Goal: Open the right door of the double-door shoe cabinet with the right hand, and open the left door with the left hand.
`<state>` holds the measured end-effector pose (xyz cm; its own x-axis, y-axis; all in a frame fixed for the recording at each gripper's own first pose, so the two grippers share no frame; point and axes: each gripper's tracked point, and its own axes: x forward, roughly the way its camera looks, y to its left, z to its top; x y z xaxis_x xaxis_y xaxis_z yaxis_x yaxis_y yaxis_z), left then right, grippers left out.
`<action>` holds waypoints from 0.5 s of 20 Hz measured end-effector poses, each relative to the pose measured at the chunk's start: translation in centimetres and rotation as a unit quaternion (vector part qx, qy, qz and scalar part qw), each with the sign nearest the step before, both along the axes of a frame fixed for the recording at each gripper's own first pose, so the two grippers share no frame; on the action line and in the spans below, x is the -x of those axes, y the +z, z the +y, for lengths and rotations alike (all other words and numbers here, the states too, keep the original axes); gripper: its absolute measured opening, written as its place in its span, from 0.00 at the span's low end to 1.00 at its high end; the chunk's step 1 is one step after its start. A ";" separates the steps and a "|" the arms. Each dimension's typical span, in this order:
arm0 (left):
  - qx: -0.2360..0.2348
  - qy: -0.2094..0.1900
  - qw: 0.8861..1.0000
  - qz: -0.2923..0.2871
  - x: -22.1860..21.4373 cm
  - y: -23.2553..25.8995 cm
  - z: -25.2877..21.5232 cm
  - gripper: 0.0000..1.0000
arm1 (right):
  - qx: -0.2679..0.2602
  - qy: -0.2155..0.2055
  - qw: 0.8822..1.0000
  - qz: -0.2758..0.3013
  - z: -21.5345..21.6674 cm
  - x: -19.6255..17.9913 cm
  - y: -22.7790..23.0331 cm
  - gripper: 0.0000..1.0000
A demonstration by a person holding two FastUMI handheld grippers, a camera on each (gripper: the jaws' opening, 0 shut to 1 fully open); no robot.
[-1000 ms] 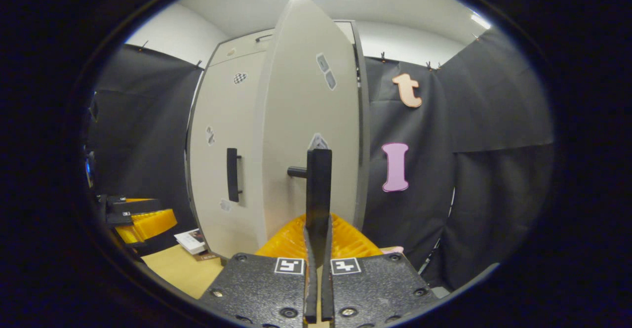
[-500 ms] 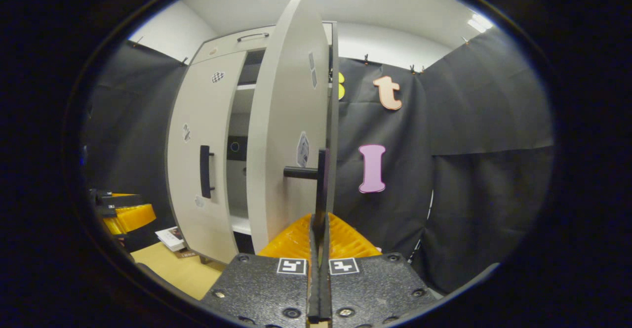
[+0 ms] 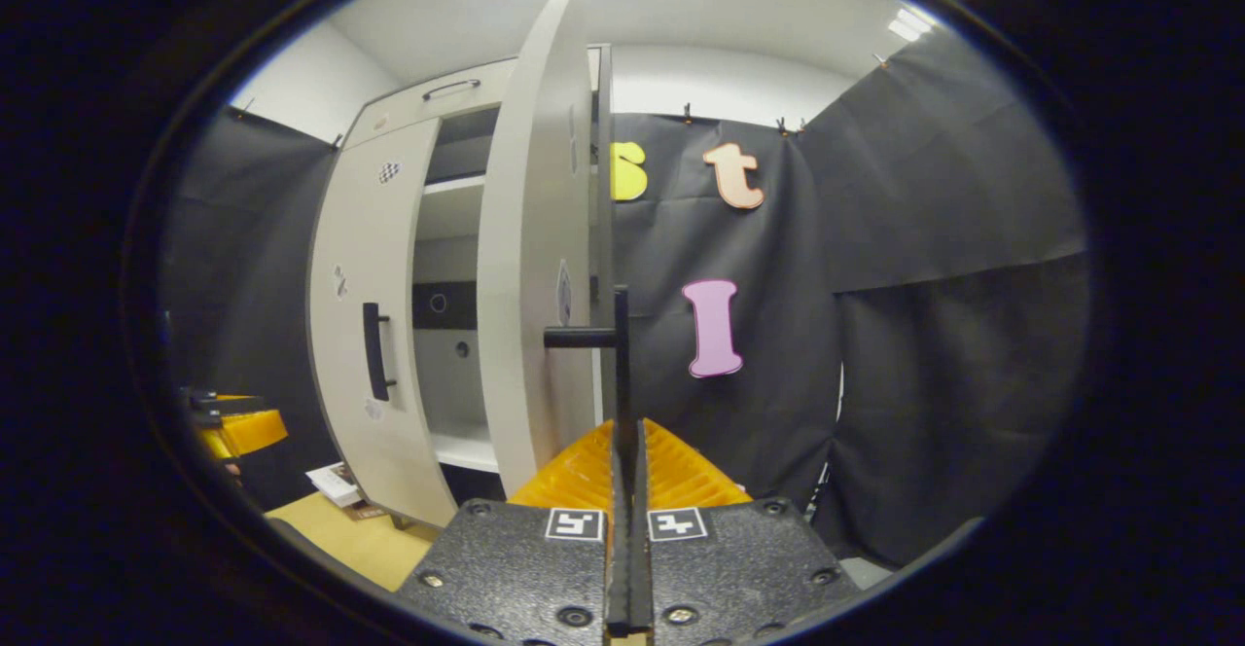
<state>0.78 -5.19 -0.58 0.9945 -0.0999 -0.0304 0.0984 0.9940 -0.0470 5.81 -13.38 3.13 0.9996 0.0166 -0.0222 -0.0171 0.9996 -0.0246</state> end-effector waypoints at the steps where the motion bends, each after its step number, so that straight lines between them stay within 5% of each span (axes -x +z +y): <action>1: 0.000 0.001 1.000 0.001 0.1 -0.1 0.0 0.95 | 0.005 0.002 1.000 0.001 0.0 0.0 0.0 0.04; 10: -0.003 0.015 1.000 -0.005 0.9 0.2 1.2 0.95 | 0.014 -0.010 1.000 0.003 -0.4 5.4 -0.4 0.04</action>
<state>-0.16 -3.97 -0.39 0.9973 -0.0698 -0.0218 0.0688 0.9968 -0.0409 0.41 -13.75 2.73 0.9996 -0.0051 -0.0292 0.0036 0.9986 -0.0534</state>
